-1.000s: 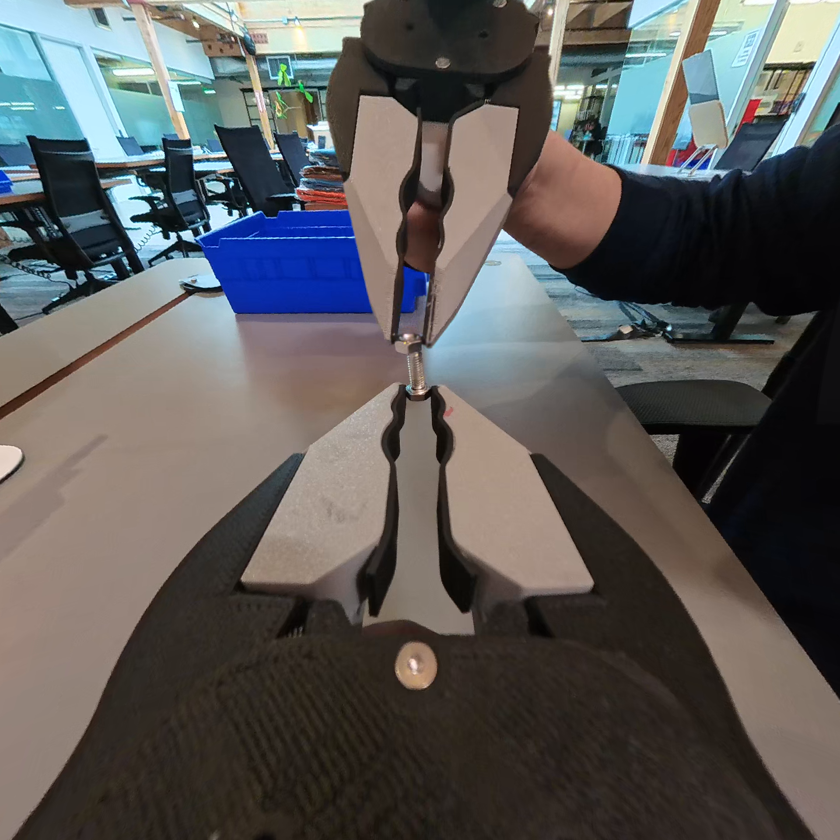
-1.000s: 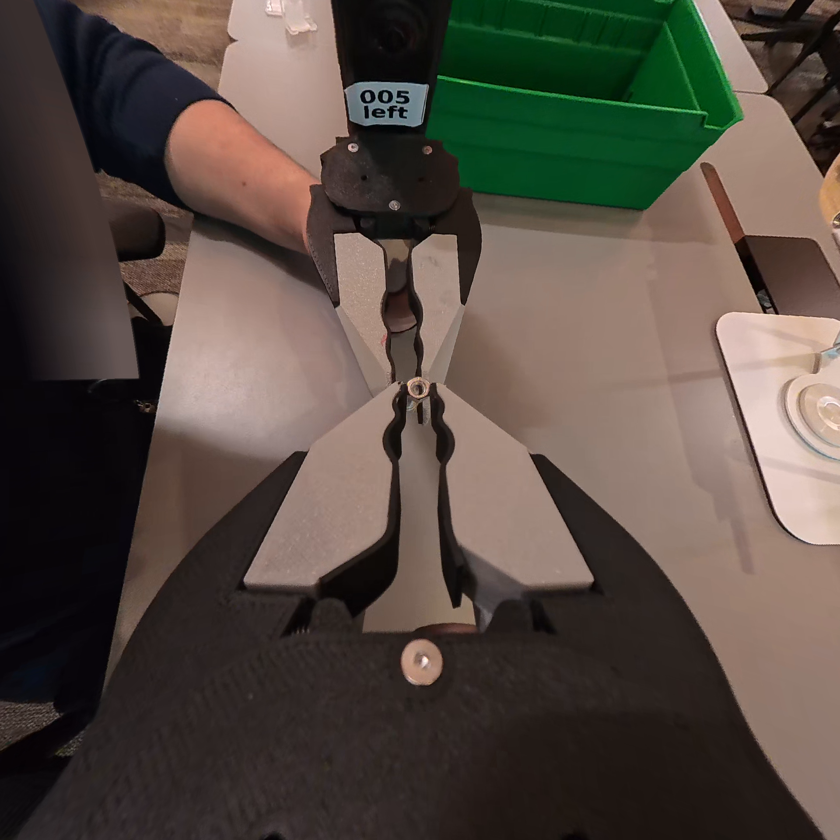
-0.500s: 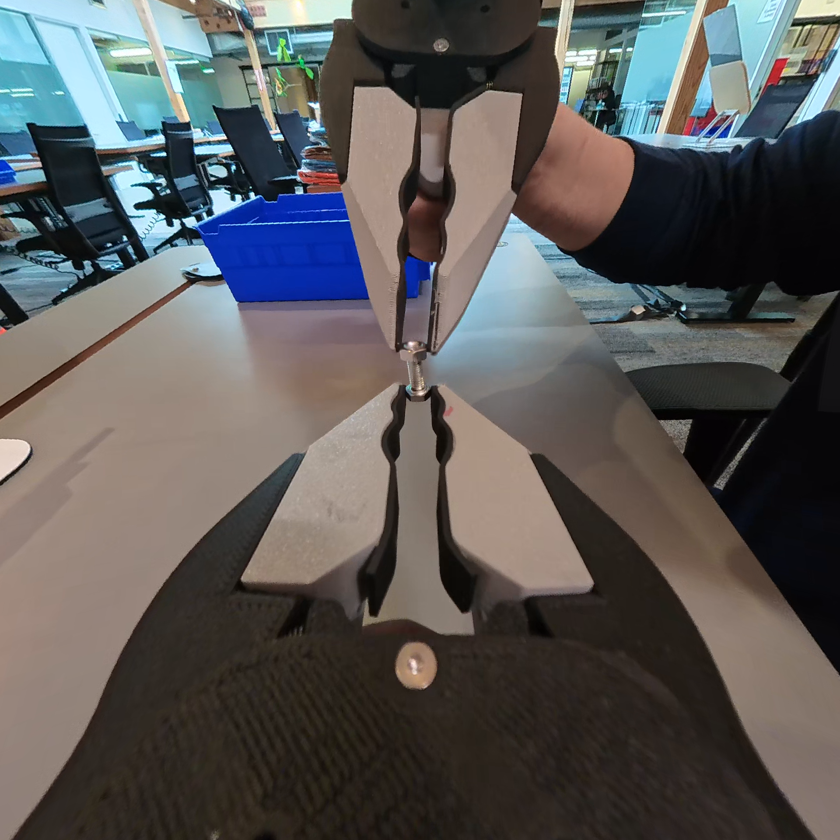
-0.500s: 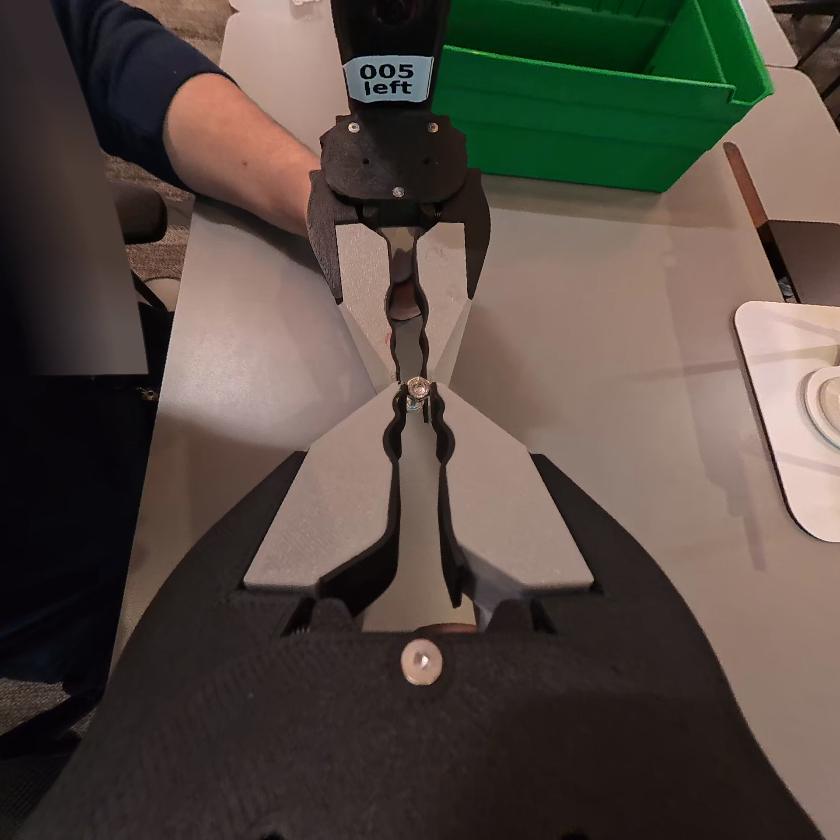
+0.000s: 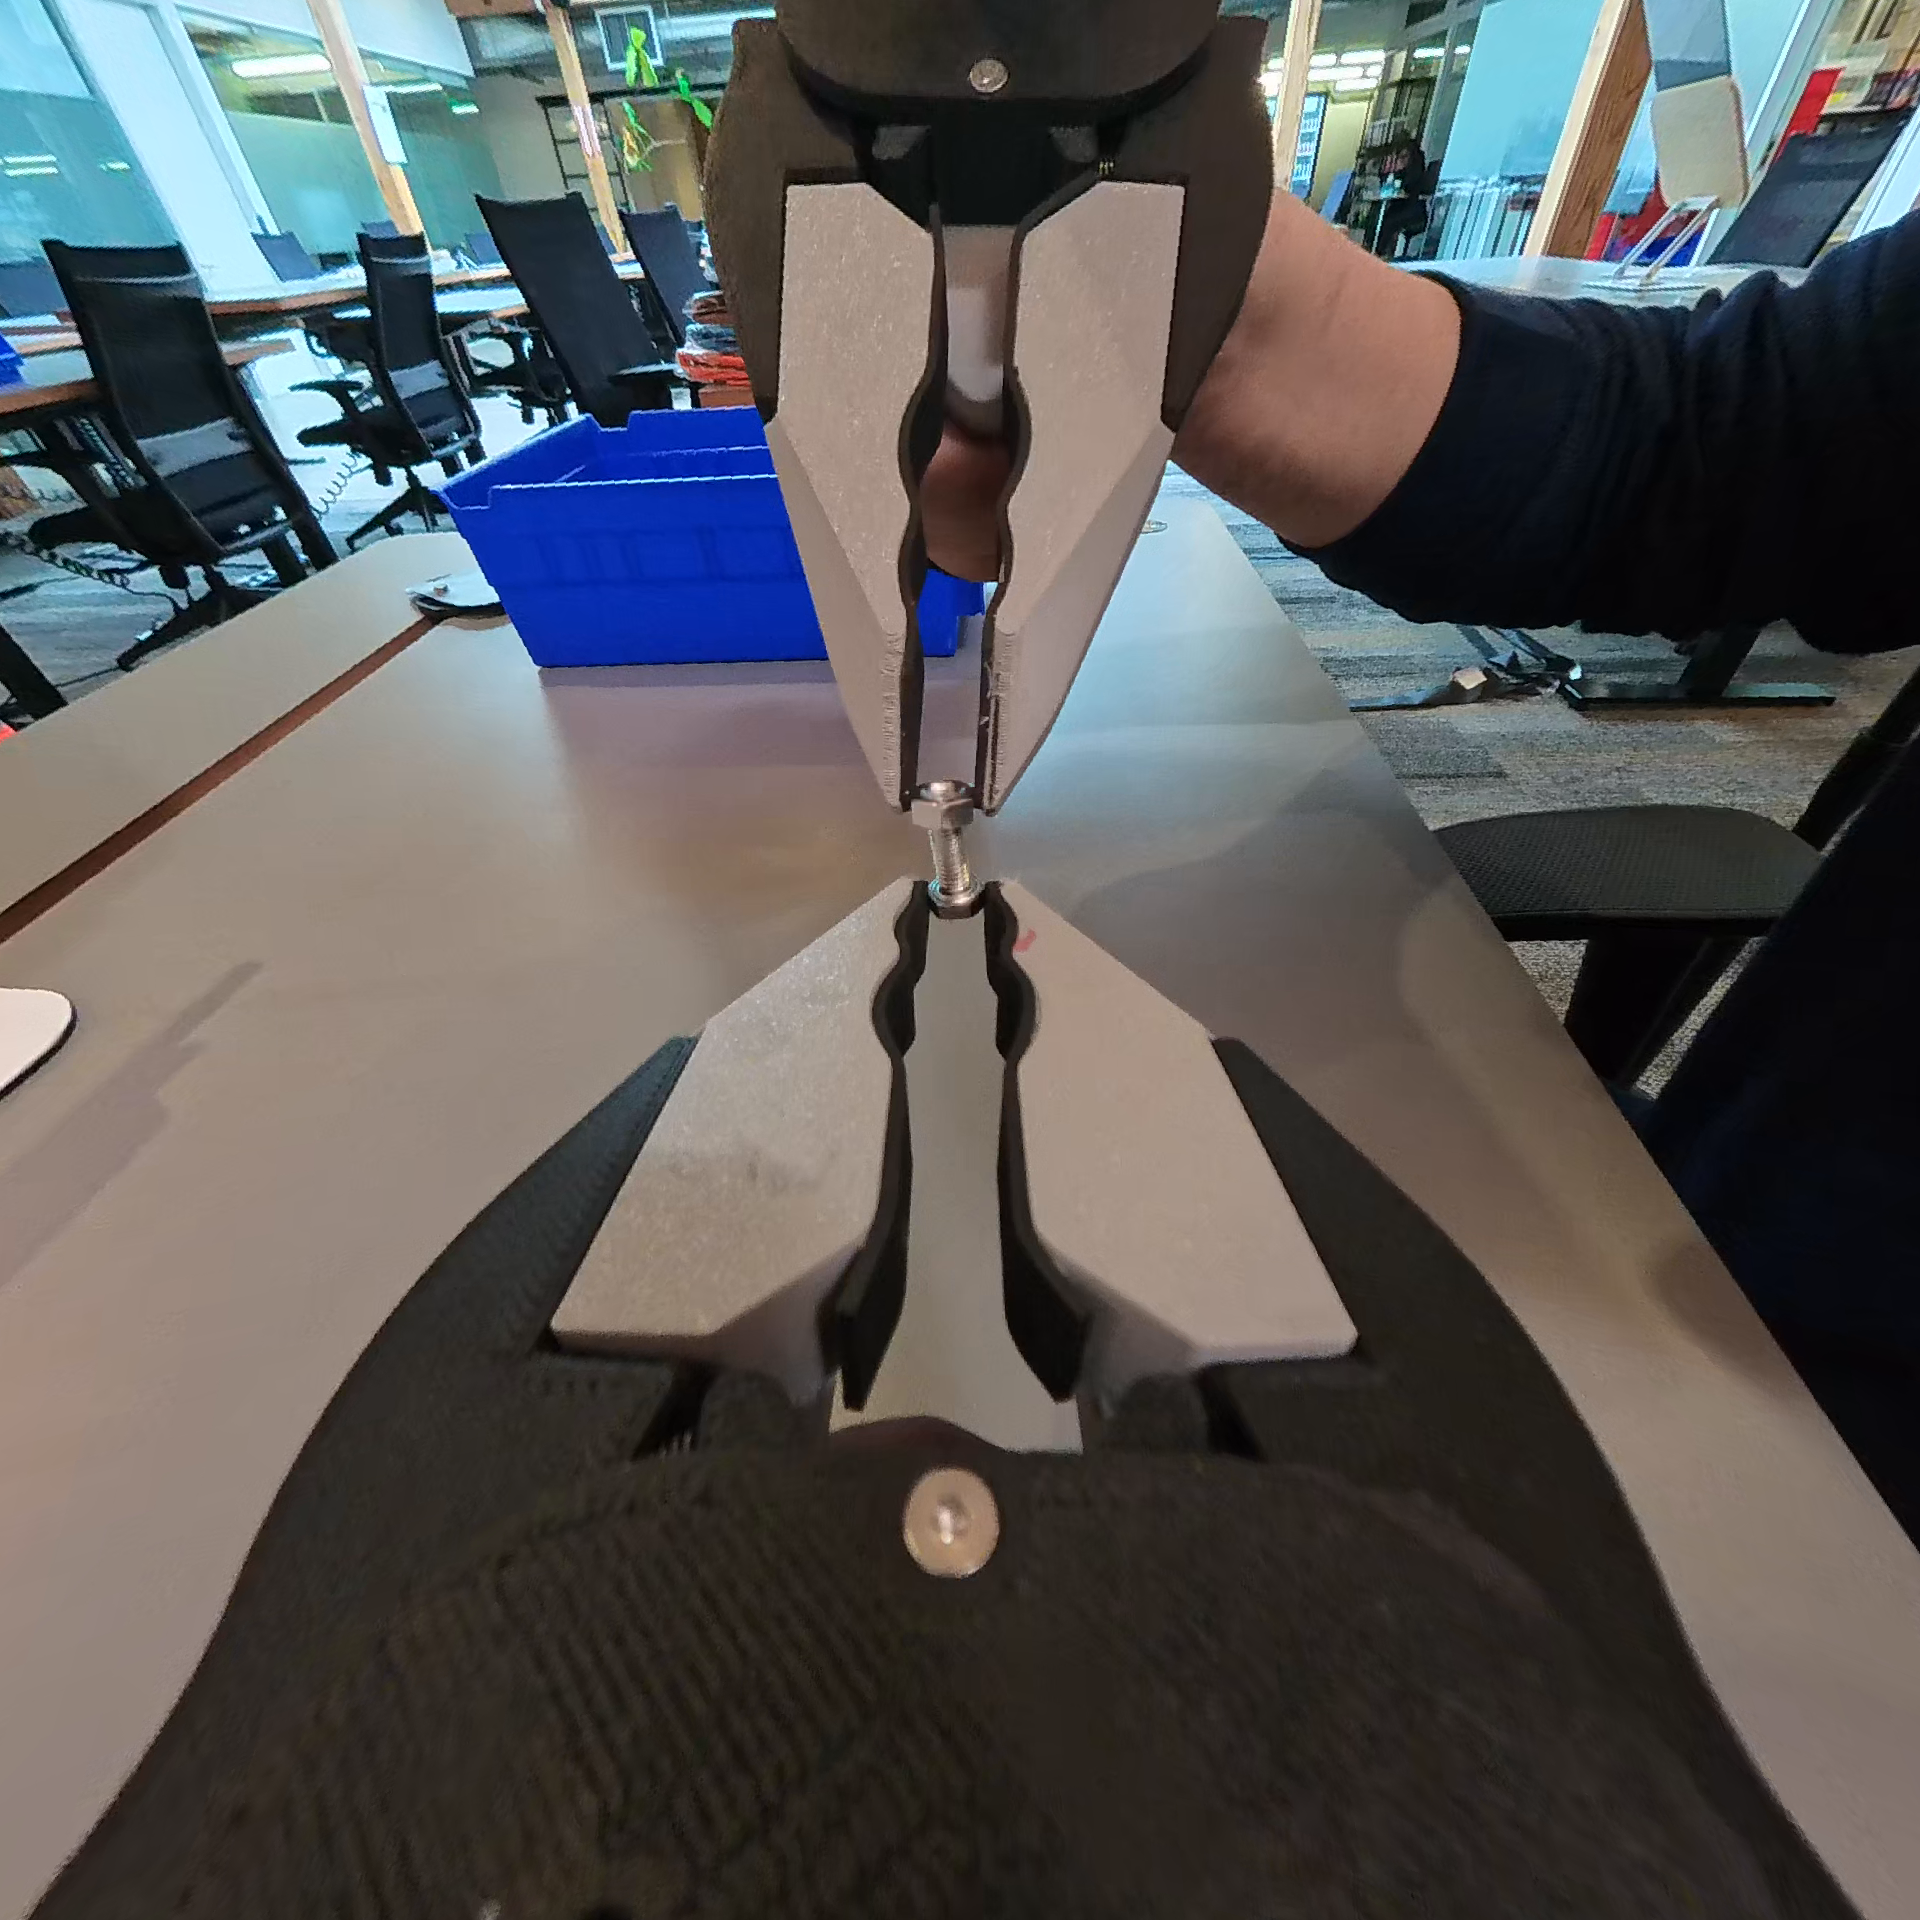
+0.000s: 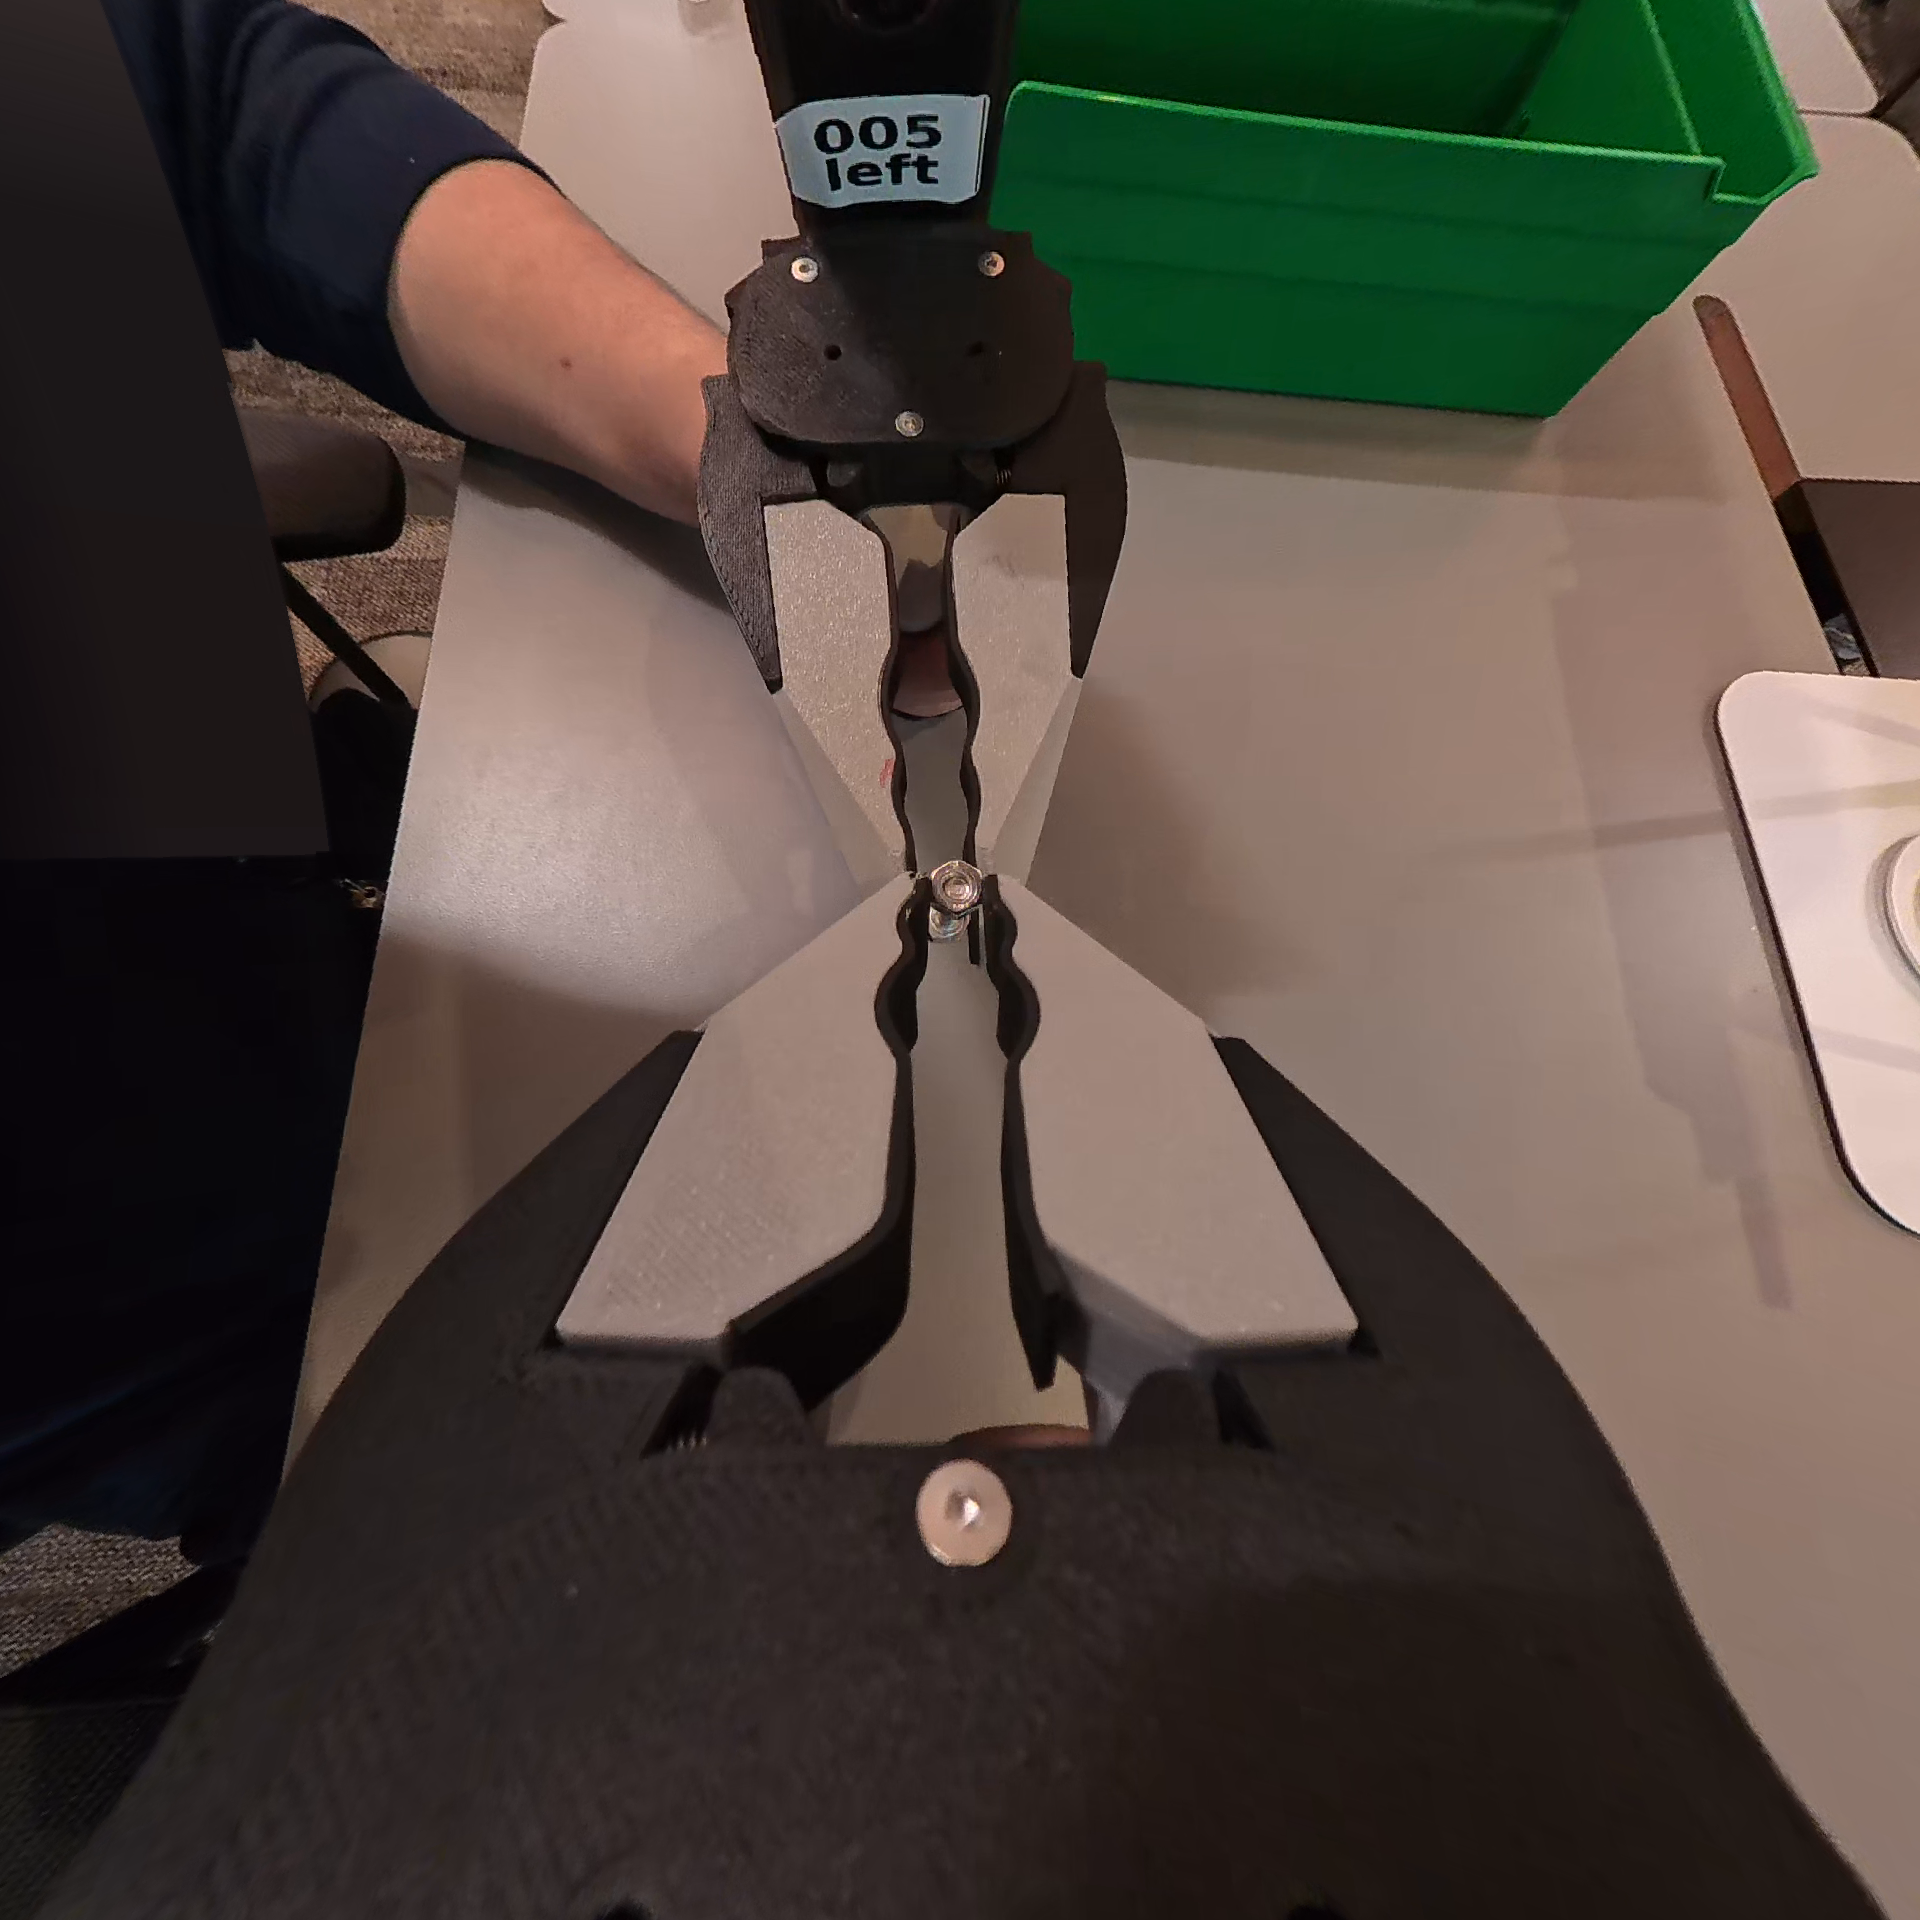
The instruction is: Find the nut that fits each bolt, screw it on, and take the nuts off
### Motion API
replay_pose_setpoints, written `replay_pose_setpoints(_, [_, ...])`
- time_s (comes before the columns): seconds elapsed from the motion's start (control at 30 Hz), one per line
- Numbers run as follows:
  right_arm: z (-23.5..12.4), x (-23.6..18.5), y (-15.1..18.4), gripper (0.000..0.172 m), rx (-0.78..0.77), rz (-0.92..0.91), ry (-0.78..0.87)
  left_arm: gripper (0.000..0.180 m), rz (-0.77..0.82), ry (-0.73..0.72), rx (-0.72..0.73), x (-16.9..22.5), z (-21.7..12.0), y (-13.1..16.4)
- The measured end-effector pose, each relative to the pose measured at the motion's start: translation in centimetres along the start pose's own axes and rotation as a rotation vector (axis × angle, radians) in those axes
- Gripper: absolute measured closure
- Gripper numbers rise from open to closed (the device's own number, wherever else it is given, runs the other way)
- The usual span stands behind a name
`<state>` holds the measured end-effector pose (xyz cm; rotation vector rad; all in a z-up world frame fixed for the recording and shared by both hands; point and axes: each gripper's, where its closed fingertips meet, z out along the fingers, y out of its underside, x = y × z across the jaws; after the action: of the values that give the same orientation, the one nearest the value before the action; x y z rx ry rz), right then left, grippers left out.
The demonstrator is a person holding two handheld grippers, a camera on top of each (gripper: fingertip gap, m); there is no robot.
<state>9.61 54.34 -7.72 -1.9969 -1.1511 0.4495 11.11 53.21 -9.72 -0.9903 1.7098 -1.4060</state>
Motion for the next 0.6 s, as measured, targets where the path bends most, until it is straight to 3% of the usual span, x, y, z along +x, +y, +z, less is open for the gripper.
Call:
replay_pose_setpoints(0.4, [0.14,0.08,0.11,0.162,-0.009,0.003,0.0,0.172,-0.005,0.006,0.013,0.05,-0.12,-0.29])
replay_pose_setpoints(0.6, [-0.09,-0.15,-0.37,0.137,0.072,0.033,0.001,0.172,-0.012,0.016,0.027,0.22,-0.21,-0.58])
